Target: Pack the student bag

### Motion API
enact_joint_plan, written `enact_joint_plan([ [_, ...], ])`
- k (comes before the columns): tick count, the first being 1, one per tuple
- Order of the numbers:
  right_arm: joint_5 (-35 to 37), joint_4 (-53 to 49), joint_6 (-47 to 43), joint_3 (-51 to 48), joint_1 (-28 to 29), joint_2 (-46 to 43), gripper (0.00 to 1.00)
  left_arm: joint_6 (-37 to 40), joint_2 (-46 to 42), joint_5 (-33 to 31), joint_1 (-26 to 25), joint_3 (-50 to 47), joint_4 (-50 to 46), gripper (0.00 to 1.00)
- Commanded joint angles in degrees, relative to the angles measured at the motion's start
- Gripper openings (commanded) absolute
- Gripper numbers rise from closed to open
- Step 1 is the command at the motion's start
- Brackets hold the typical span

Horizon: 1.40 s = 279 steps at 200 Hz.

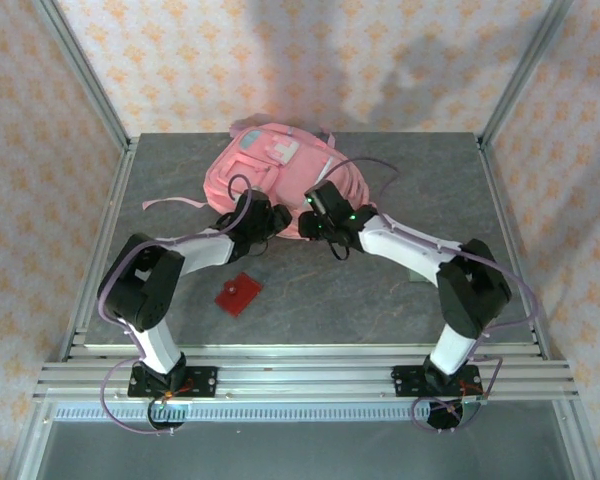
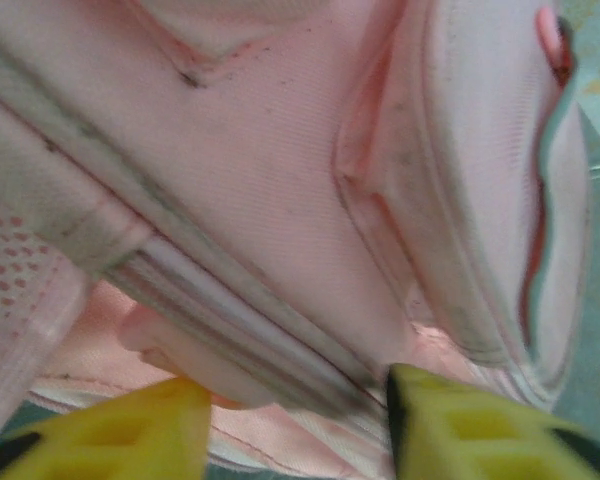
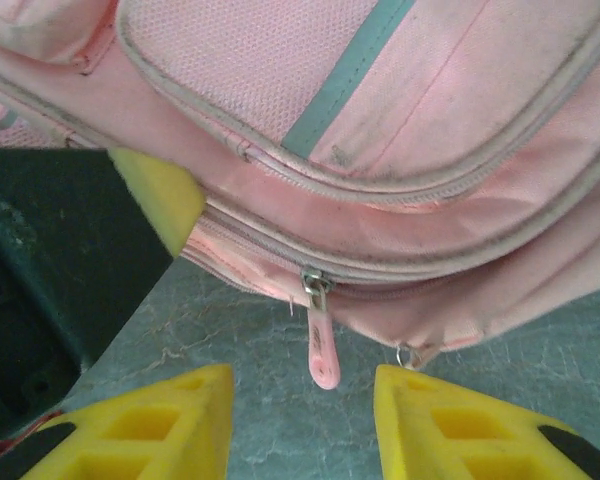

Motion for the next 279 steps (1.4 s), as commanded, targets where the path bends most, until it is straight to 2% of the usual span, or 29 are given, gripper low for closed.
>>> enact_joint_plan([
  [1,2.02,0.45,-1.8,2.32,-0.38,2.73,0.41,-0.22,1.52,-1.46,0.49,2.05,2.14,0.23],
  [12,1.48,0.69,-1.99,2.53,-0.55,3.77,0.41,-0.44,1.81,-0.57,0.63,1.88,2.78,0.11],
  [29,1.54,0.93,-2.13,3.17,-0.73,5.63,0.41,-0.63,1.74,0.02,0.64,1.64,3.07,0.08],
  [45,0.76,1.32,-2.08,3.65,-0.83,6.93,0.4,-0.57,1.47,0.57,0.65,1.24,3.51,0.0],
  [81,-2.63,2.96,-0.79,3.59,-0.82,9.68,0.36,-0.59,0.85,1.41,0.68,1.05,4.31,0.0],
  [115,-1.33,3.8,0.33,4.25,-0.85,11.85,0.38,-1.02,0.74,2.57,0.62,1.06,5.33,0.0],
  [138,-0.37,3.14,1.66,6.63,-0.88,14.08,0.33,-1.59,0.67,3.23,0.62,0.74,6.35,0.0],
  [150,0.83,2.75,2.09,7.77,-0.89,15.24,0.29,-1.61,0.59,3.07,0.64,0.62,6.5,0.0],
  [167,1.95,2.51,2.64,7.94,-0.86,16.29,0.16,-1.62,0.62,2.93,0.63,0.57,6.51,0.0],
  [192,2.83,2.08,3.9,7.23,-0.82,16.83,0.06,-1.65,0.76,2.97,0.9,0.43,6.63,0.0],
  [216,2.66,2.67,4.84,5.71,-0.67,16.27,0.08,-1.83,0.76,2.91,1.06,0.34,7.0,0.0],
  [244,2.8,3.36,5.25,5.07,0.52,16.74,0.26,-2.04,0.85,3.22,1.16,0.25,7.29,0.0],
  [279,6.46,2.61,6.3,5.82,2.54,19.29,0.21,-1.96,0.76,3.28,1.25,0.41,7.29,0.0],
])
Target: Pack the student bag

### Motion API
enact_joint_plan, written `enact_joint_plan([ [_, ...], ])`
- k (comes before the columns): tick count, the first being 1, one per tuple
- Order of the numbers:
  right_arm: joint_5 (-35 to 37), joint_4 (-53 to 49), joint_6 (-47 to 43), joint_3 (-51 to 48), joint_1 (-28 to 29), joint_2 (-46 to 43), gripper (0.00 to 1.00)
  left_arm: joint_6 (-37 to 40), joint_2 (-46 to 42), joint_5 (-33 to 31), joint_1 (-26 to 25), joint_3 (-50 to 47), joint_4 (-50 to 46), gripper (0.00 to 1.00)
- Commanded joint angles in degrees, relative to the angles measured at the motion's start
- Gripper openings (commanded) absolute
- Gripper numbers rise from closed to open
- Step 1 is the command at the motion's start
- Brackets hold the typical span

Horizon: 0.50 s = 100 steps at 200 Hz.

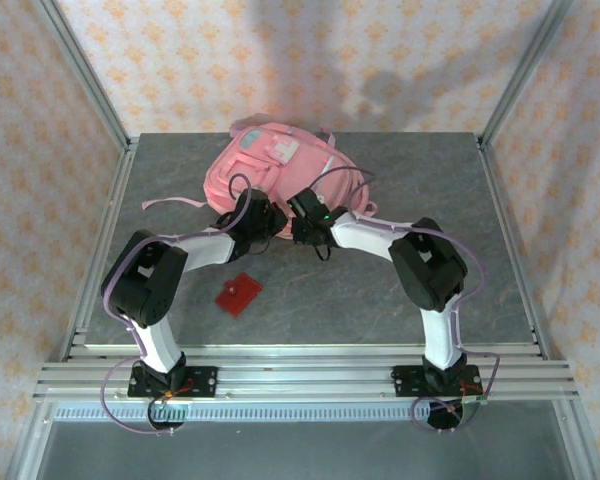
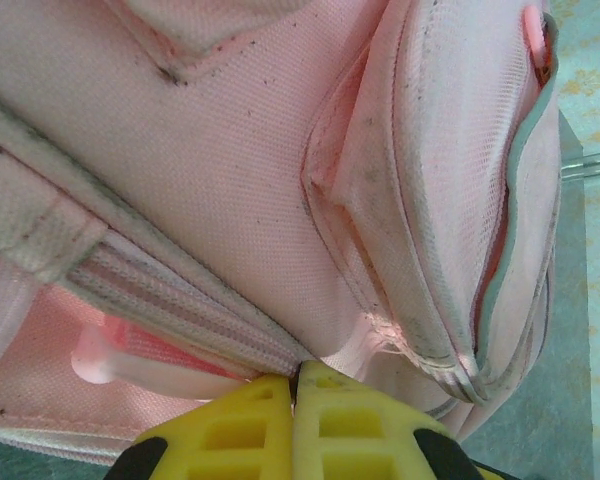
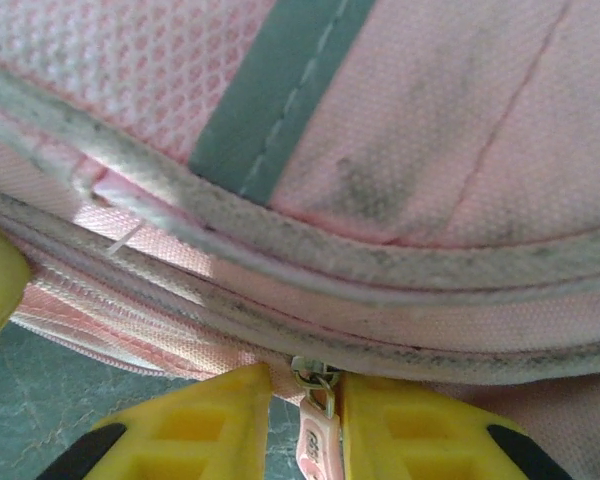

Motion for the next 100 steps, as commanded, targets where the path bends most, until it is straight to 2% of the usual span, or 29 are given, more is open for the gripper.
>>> enact_joint_plan([
  [1,3.63,-0.67,1.7,-0.19,1.54,3.32,0.21,-0.8,-0.42,0.26,0.61,0.26,4.51,0.0],
  [20,5.03,-0.95,2.24,0.08,1.59,3.73,0.04,-0.8,-0.66,0.18,0.68,0.1,4.34,0.0],
  [33,6.18,-1.07,2.45,-0.01,1.57,3.74,0.0,-0.77,-0.68,0.07,0.81,0.03,4.34,0.0],
  [61,6.68,-2.11,2.5,0.03,1.6,3.57,0.0,-0.68,-0.94,-0.44,0.87,-0.23,4.3,0.0],
  [65,6.28,-2.24,2.42,-0.05,1.62,3.25,0.0,-0.57,-0.95,-0.61,0.87,-0.28,4.11,0.07],
  [75,4.96,-1.76,2.04,-0.61,1.59,1.84,0.0,-0.39,-0.9,-1.29,0.87,-0.46,3.48,0.34],
  [80,3.9,-0.86,1.7,-1.23,1.6,0.7,0.0,-0.32,-0.86,-1.58,0.94,-0.53,3.21,0.45],
  [100,-0.79,2.59,0.2,-3.71,1.59,-4.78,0.0,0.04,-0.38,-2.16,0.83,-1.11,2.84,0.63],
])
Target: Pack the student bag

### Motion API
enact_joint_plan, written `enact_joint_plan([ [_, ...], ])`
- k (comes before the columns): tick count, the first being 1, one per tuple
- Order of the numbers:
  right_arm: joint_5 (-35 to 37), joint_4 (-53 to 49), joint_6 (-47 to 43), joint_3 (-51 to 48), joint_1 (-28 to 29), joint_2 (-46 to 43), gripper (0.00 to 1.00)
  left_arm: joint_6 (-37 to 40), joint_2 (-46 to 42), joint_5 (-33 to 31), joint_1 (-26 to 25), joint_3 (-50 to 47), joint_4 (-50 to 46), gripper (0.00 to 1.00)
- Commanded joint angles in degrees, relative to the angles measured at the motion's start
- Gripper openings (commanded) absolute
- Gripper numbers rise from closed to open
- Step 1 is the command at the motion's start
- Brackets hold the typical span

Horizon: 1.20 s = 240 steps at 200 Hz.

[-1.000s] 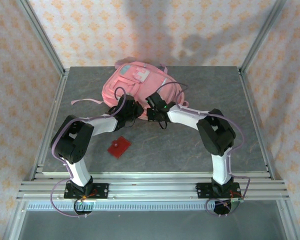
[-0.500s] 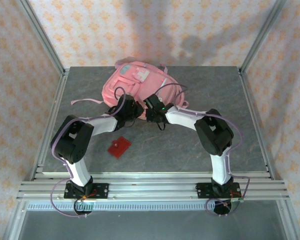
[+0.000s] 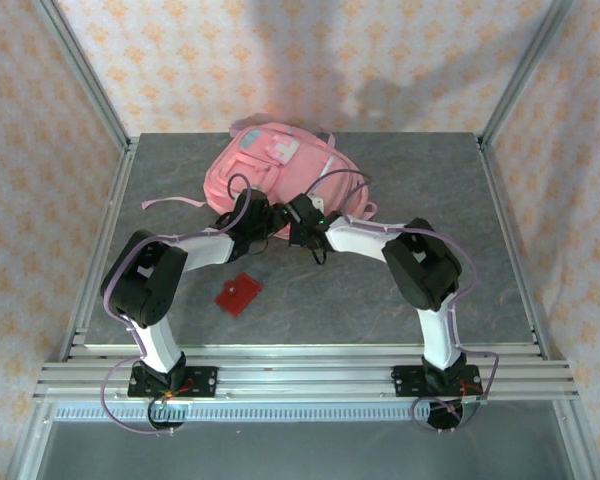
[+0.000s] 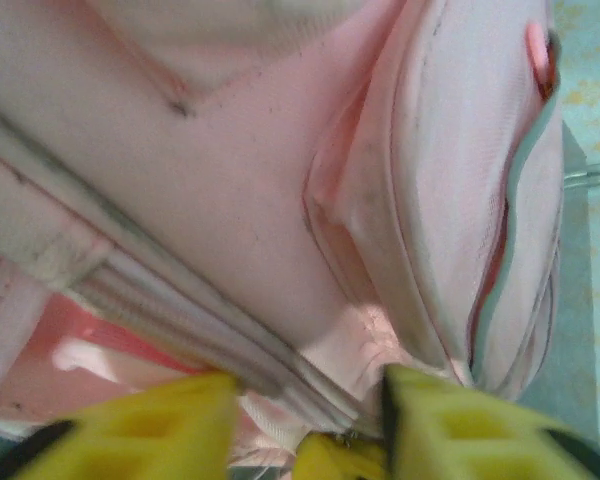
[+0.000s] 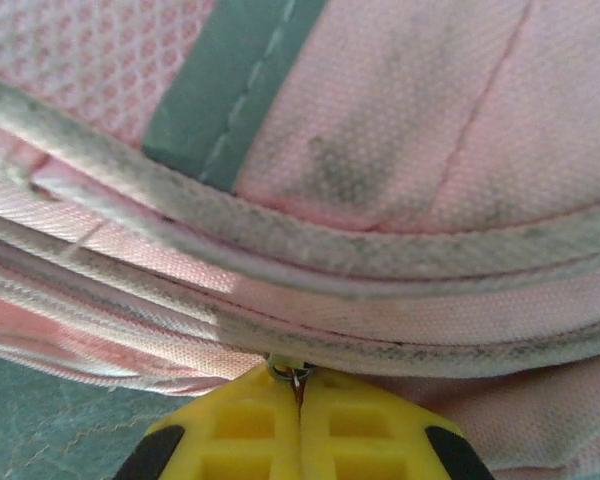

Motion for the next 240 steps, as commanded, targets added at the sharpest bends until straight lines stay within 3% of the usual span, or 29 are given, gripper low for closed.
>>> enact_joint_plan([
  [1,-4.86,1.32,-1.32,-2.73,0.47,-5.62,0.0,0.12,-0.35,-2.04,0.3,-0.75,1.66,0.64],
  [44,-12.65,-0.41,-5.57,-0.69,0.57,-8.89,0.0,0.17,2.02,-2.42,-0.18,0.29,2.55,0.69],
  [64,-14.45,-0.74,-6.68,-0.67,0.56,-8.85,0.0,0.01,3.91,-2.41,-0.37,1.57,2.15,0.61],
  [73,-13.97,-1.12,-6.86,-0.66,0.55,-8.82,0.0,-0.07,4.47,-2.31,-0.41,1.78,2.28,0.51],
  [87,-13.41,-1.52,-7.19,-0.71,0.41,-8.63,0.0,-0.1,5.09,-2.01,-0.33,1.87,2.71,0.21],
  [101,-12.46,-1.47,-7.15,-0.97,0.15,-8.37,0.0,0.05,5.66,-1.54,-0.34,2.13,2.54,0.0],
  [144,-7.89,-0.98,-5.37,0.0,-0.82,-3.85,0.0,-0.53,5.73,-0.07,-0.33,1.39,4.19,0.0],
  [200,-4.1,0.72,-2.18,-0.15,-1.19,-1.18,0.29,-1.21,5.7,1.3,-0.33,1.17,5.17,0.0],
  [240,-2.82,2.2,-2.07,-1.33,-1.18,0.08,0.28,-1.51,5.65,1.78,-0.31,1.45,5.69,0.0],
])
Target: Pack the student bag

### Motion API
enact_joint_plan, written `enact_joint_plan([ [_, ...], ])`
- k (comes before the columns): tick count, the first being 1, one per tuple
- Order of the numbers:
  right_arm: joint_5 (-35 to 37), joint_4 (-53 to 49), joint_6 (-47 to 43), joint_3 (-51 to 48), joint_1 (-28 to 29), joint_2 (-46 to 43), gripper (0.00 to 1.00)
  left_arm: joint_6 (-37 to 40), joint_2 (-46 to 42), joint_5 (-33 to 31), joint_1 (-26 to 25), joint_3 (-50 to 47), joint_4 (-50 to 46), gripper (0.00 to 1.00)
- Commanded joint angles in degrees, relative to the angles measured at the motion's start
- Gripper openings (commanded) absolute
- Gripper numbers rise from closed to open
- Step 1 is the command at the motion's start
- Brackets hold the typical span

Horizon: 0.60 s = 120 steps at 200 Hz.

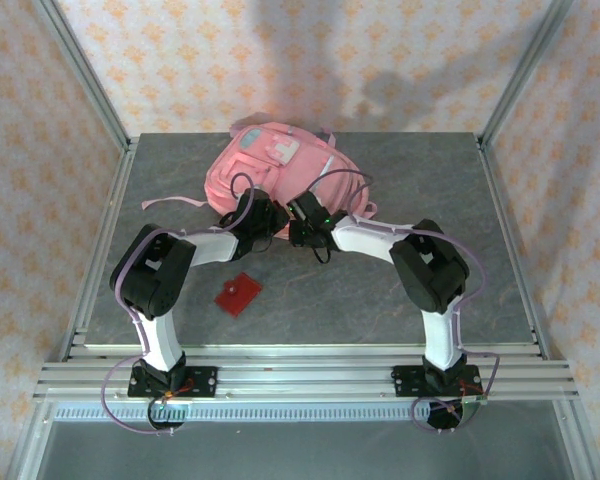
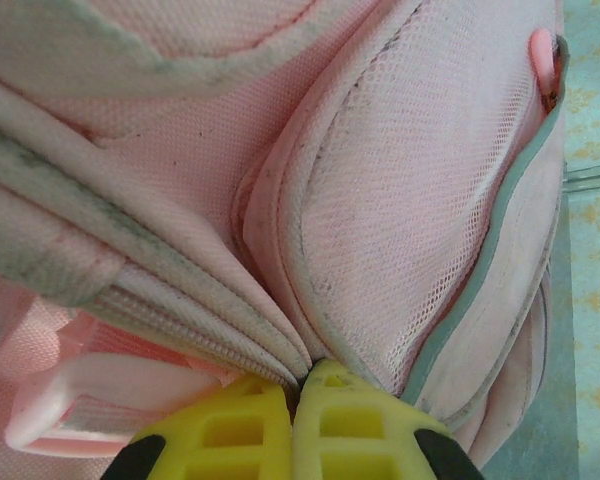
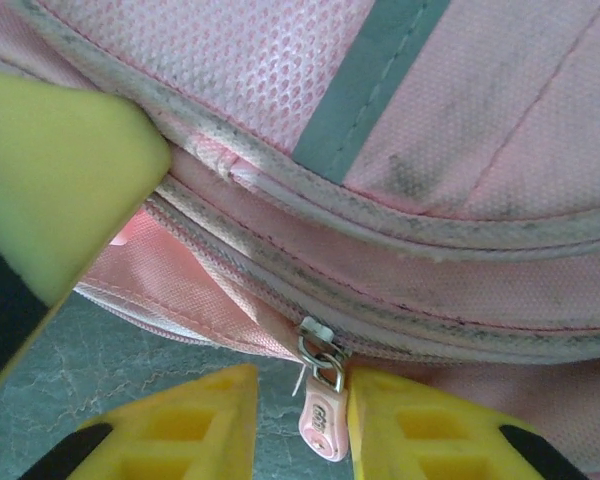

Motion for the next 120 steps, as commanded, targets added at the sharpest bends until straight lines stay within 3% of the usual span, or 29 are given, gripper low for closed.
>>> enact_joint_plan([
  [1,3.87,0.5,0.97,-0.21,-0.09,2.02,0.28,-0.13,1.62,0.95,-0.15,0.28,1.83,0.0],
  [60,10.15,-0.3,4.97,-1.39,1.7,4.49,0.06,-0.53,1.45,1.07,-0.07,0.19,2.15,0.0],
  [120,5.81,6.62,6.4,-6.91,2.11,-0.31,0.23,-0.7,1.45,1.2,-0.07,0.15,2.36,0.0],
])
